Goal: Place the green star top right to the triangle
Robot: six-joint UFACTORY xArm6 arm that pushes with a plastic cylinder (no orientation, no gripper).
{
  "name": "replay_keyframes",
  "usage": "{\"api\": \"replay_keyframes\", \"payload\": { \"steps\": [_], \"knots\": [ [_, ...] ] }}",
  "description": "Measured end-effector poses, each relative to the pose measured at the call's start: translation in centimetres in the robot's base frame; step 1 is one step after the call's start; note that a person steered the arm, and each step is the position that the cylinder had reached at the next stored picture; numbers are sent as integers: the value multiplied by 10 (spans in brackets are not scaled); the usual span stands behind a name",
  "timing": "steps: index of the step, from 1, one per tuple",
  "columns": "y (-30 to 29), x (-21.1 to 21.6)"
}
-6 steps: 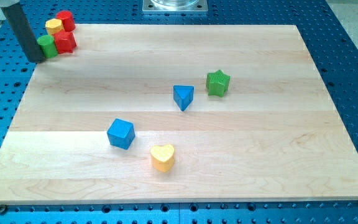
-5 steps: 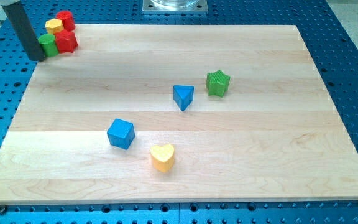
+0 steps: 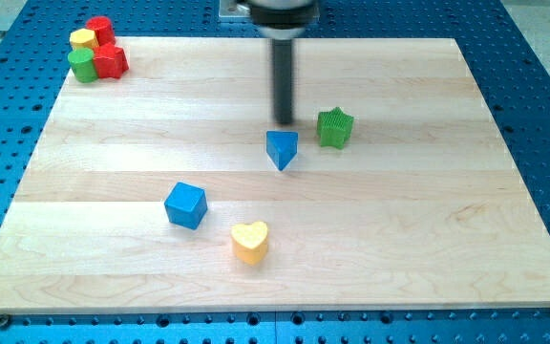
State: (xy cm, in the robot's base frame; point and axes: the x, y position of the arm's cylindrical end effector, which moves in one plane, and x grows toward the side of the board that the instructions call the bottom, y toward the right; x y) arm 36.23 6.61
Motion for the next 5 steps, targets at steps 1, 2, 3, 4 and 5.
{"api": "replay_keyframes", "payload": {
  "steps": [1, 2, 3, 4, 5],
  "knots": [
    [104, 2],
    [112, 57],
    [38, 56],
    [-78, 16],
    [-151, 9]
  ]
}}
